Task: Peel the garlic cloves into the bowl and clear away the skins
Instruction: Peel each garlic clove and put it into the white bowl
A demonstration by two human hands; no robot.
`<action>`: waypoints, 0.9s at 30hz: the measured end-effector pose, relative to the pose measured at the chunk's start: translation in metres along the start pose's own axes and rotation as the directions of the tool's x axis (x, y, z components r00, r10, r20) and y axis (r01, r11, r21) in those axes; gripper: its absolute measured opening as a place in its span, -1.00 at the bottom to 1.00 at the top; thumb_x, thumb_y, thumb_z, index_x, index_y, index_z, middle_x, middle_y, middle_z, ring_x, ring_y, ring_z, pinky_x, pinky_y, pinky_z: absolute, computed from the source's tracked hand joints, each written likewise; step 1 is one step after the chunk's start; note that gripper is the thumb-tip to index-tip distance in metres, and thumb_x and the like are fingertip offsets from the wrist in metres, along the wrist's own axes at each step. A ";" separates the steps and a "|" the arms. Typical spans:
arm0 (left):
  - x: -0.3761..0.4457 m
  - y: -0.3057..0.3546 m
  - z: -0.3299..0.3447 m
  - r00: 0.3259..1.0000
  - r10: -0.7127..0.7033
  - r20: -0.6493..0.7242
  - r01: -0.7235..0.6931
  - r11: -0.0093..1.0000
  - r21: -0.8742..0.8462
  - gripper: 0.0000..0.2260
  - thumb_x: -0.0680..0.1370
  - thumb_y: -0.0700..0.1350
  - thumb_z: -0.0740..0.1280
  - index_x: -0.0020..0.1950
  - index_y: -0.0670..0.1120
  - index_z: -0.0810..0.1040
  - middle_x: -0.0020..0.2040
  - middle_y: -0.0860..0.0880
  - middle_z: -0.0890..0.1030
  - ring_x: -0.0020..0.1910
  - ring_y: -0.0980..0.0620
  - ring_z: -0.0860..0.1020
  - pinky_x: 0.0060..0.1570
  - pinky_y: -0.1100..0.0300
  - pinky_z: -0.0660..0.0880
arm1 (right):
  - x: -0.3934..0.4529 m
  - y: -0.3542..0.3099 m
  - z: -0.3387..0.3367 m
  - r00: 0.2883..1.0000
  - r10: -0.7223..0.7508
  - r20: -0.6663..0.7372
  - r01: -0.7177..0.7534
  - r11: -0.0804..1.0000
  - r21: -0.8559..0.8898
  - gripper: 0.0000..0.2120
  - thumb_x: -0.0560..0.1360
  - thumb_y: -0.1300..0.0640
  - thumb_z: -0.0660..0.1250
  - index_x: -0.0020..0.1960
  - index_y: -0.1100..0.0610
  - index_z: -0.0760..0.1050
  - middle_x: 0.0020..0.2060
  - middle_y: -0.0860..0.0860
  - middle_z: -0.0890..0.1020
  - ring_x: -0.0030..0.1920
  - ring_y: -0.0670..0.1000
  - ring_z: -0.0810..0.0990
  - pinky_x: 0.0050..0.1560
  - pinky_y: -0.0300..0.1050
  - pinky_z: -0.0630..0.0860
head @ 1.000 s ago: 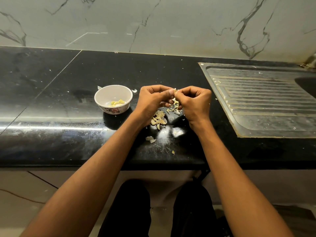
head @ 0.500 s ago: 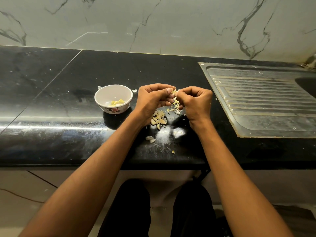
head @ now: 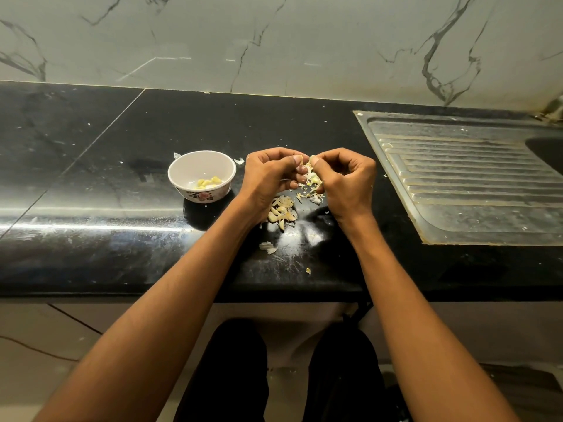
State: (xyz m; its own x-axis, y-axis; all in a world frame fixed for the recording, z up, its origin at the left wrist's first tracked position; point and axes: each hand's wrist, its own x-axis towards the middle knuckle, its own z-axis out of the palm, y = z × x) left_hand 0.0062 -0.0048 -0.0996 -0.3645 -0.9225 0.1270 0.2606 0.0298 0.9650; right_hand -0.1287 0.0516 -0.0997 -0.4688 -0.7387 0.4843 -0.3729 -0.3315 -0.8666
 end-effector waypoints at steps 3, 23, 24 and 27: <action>-0.001 0.000 0.001 1.000 0.018 -0.014 -0.018 1.000 0.025 -0.89 0.58 -0.32 0.37 -0.02 -0.25 0.71 -0.28 -0.11 0.68 -0.32 0.03 0.62 -0.34 0.27 0.53 | -0.001 0.002 0.002 0.995 -0.102 0.003 0.102 0.986 -0.132 -0.95 0.41 0.24 0.52 -0.22 0.16 0.70 -0.33 -0.03 0.69 -0.35 -0.11 0.61 -0.31 -0.24 0.54; 0.002 -0.011 0.003 0.967 0.255 -0.001 -0.243 0.923 0.300 -0.89 0.57 -0.31 0.40 -0.01 -0.21 0.74 -0.29 -0.14 0.70 -0.38 0.04 0.60 -0.36 0.25 0.50 | 0.002 0.004 0.002 0.999 0.038 0.002 -0.038 0.998 -0.045 -0.98 0.41 0.25 0.57 -0.18 0.20 0.75 -0.31 0.02 0.72 -0.33 -0.04 0.70 -0.32 -0.11 0.62; 0.003 -0.011 0.003 0.965 0.261 0.005 -0.250 0.916 0.314 -0.89 0.57 -0.30 0.41 0.00 -0.21 0.74 -0.29 -0.14 0.70 -0.38 0.04 0.61 -0.35 0.25 0.50 | 0.002 0.005 0.001 0.999 0.036 0.004 -0.036 0.998 -0.045 -0.99 0.41 0.26 0.56 -0.18 0.20 0.75 -0.31 0.02 0.72 -0.34 -0.02 0.70 -0.32 -0.08 0.64; 0.003 -0.012 0.002 0.960 0.278 0.018 -0.268 0.903 0.335 -0.89 0.56 -0.29 0.42 0.02 -0.23 0.74 -0.25 -0.15 0.72 -0.37 0.06 0.62 -0.34 0.26 0.51 | 0.002 0.005 0.001 1.000 0.024 0.008 -0.024 0.999 -0.041 -1.00 0.41 0.27 0.55 -0.18 0.21 0.74 -0.32 0.02 0.72 -0.36 0.00 0.70 -0.32 -0.03 0.66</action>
State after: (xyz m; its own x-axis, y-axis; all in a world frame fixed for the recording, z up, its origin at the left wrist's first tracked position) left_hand 0.0000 -0.0069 -0.1108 -0.2932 -0.8709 0.3944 0.0330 0.4030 0.9146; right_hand -0.1307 0.0483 -0.1036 -0.4712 -0.7514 0.4620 -0.3943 -0.2891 -0.8723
